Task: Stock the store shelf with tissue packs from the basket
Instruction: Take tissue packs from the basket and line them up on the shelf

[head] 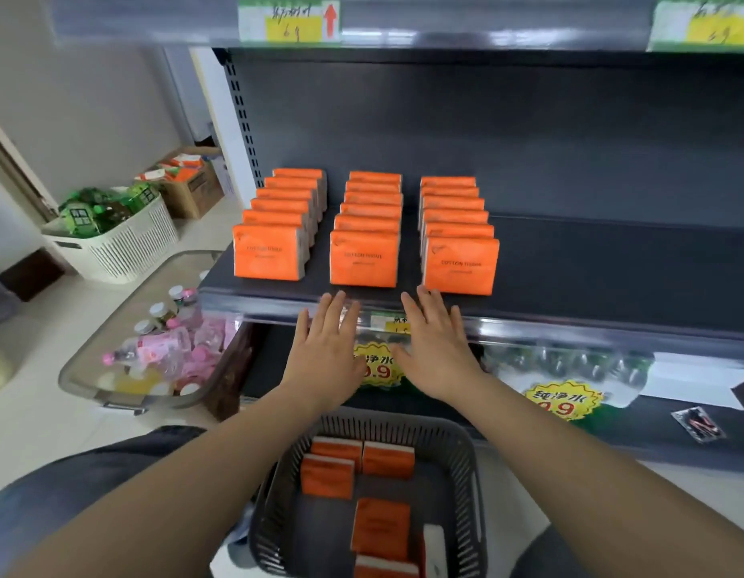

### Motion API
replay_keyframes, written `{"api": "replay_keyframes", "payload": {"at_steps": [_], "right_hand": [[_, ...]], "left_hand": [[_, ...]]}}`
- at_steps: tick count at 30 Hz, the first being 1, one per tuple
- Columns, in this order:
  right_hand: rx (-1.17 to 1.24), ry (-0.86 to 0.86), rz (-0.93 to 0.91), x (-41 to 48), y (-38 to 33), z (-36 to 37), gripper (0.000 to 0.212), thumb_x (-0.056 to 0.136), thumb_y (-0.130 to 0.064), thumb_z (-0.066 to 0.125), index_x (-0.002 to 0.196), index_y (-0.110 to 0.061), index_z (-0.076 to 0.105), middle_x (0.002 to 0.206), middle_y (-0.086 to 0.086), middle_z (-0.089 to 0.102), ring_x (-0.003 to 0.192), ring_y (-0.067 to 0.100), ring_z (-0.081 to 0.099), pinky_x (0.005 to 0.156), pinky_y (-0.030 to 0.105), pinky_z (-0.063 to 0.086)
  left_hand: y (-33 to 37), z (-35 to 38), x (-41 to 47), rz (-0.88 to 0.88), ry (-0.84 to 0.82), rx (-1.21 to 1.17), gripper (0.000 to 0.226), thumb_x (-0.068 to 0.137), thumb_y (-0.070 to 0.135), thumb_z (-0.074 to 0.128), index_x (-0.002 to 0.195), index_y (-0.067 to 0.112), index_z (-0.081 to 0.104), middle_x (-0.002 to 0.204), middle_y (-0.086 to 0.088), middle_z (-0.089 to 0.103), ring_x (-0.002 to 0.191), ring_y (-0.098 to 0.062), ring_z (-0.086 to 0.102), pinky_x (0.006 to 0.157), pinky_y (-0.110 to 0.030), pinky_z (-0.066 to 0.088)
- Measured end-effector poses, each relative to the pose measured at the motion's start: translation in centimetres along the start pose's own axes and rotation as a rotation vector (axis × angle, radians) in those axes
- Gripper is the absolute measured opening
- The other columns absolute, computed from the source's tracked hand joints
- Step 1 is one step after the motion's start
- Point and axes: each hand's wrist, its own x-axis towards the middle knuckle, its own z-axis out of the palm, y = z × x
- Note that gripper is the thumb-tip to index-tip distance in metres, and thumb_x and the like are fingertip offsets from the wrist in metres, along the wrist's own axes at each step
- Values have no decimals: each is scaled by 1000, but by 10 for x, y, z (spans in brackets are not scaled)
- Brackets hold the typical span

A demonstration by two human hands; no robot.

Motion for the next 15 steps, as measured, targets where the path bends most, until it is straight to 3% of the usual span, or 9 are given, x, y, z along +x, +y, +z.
{"api": "replay_keyframes", "payload": {"at_steps": [15], "right_hand": [[9, -260, -5, -56, -3, 120, 78, 95, -45, 45, 153, -19, -1, 161, 3, -11, 146, 19, -15, 116, 40, -10]], "left_hand": [[-22, 99, -66, -49, -272, -8, 76, 94, 41, 42, 155, 14, 6, 163, -7, 4, 150, -24, -4, 122, -47, 2]]}}
